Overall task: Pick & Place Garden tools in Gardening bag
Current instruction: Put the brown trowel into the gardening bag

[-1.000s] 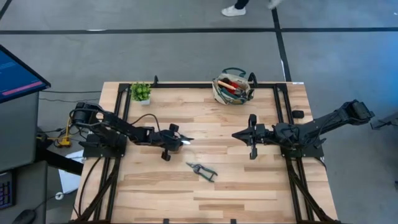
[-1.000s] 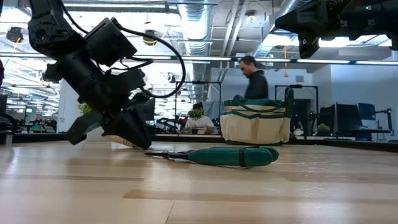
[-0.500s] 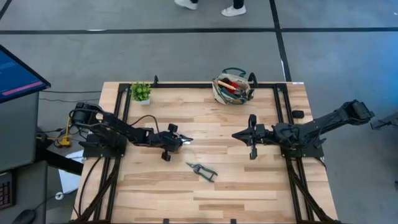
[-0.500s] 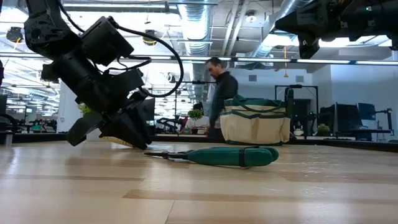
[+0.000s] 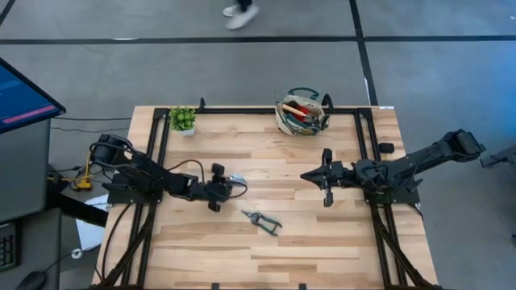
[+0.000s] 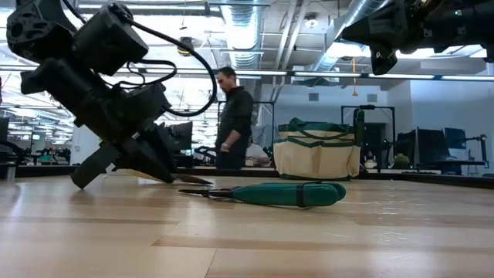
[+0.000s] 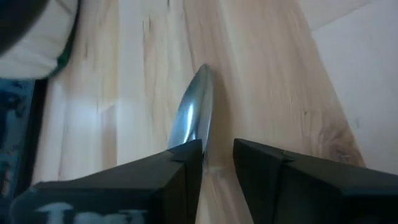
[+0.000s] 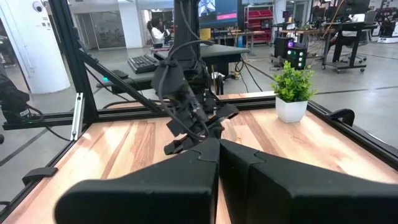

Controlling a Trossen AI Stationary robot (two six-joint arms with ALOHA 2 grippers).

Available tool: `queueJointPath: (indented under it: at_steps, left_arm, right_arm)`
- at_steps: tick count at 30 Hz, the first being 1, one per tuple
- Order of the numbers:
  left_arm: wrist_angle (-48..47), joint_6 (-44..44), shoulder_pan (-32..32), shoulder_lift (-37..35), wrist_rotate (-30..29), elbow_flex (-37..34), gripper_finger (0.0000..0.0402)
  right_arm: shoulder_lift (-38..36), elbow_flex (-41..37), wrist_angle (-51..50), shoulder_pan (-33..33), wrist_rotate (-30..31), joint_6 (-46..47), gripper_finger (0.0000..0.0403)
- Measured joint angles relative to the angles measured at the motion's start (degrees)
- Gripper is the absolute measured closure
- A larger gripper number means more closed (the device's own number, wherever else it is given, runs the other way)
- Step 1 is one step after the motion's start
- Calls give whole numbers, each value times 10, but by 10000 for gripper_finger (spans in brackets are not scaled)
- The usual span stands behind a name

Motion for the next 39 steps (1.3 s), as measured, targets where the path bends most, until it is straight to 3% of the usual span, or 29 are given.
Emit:
queueJointPath:
  at_steps: [6,20,24,32,39]
  left_arm:
    - [-13,-55,-3,0,-2,0,318]
    - [-8,-26,-1,0,-35,0,316]
    - [-7,-25,7,1,-1,0,294]
    - [-2,-20,37,1,7,0,236]
    - [0,-21,44,1,5,0,247]
  right_arm:
    - [0,0,0,0,0,0,403]
    - [0,0,-1,0,0,0,403]
    - [0,0,-1,0,0,0,403]
    - [0,0,-1,0,0,0,403]
    - [0,0,-1,0,0,0,403]
